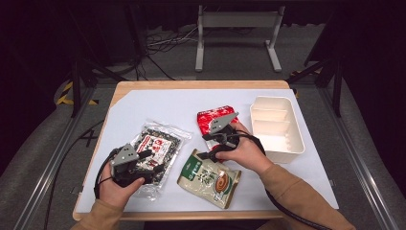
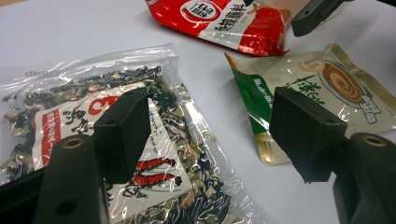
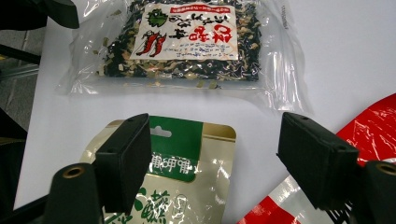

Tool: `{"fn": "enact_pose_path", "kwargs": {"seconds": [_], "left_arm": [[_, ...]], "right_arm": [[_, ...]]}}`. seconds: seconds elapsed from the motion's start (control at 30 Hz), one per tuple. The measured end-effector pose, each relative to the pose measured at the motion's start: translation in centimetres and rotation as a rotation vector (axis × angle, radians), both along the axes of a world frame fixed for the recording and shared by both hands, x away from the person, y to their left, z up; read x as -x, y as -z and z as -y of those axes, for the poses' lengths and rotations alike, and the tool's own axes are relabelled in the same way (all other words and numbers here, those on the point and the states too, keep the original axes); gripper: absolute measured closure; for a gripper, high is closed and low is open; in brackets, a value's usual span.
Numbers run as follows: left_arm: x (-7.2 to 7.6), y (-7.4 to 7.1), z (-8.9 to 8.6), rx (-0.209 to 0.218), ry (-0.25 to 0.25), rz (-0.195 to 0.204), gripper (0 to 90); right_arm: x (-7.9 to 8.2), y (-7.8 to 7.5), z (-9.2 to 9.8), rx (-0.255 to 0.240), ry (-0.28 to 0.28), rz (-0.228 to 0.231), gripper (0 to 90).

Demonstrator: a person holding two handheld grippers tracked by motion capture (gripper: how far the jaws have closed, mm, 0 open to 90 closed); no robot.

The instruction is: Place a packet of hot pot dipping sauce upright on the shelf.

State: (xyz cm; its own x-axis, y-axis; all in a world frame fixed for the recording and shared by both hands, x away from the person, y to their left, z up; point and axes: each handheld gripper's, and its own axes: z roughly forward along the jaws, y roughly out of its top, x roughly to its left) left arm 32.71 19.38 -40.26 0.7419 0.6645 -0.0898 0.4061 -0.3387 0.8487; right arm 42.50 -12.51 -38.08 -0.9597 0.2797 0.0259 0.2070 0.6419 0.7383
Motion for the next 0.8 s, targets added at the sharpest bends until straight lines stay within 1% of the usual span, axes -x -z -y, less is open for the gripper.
{"fn": "enact_pose_path", "kwargs": {"seconds": [0.13,0.17,0.2,0.33,0.37,0.4,0.57,0.63,0.7,0.8], "left_arm": [[0.3,0.0,-0.3,-0.003,-0.011,0.004,29.0],[0.4,0.0,-0.4,-0.009,-0.014,0.008,28.5],[0.5,0.1,-0.4,-0.005,-0.024,0.006,28.0],[0.6,0.1,-0.6,-0.007,-0.026,0.007,27.9],[0.7,0.1,-0.7,-0.011,-0.027,0.014,27.9],[0.7,0.1,-0.7,-0.009,-0.029,0.014,27.9],[0.9,0.2,-0.8,-0.014,-0.036,0.003,27.8],[1.0,0.2,-1.0,-0.023,-0.037,0.013,27.8],[1.1,0.3,-1.0,-0.018,-0.045,0.003,27.8],[1.2,0.3,-1.1,-0.015,-0.047,0.005,27.8]], "right_arm": [[-0.2,0.5,-0.4,0.002,-0.015,-0.010,25.4],[-0.3,0.6,-0.6,0.006,-0.017,-0.010,25.3],[-0.4,0.8,-0.7,0.007,-0.021,-0.011,25.1],[-0.6,1.2,-1.0,0.007,-0.025,-0.025,23.6],[-0.6,1.4,-1.1,0.006,-0.025,-0.033,23.1],[-0.7,1.7,-1.3,0.006,-0.026,-0.044,22.5],[-1.0,2.4,-1.6,0.013,-0.038,-0.059,20.4],[-1.2,2.7,-1.7,0.013,-0.045,-0.067,19.5],[-1.3,3.0,-1.8,0.014,-0.044,-0.077,19.0],[-1.5,3.4,-2.0,0.013,-0.051,-0.092,18.6]]}}
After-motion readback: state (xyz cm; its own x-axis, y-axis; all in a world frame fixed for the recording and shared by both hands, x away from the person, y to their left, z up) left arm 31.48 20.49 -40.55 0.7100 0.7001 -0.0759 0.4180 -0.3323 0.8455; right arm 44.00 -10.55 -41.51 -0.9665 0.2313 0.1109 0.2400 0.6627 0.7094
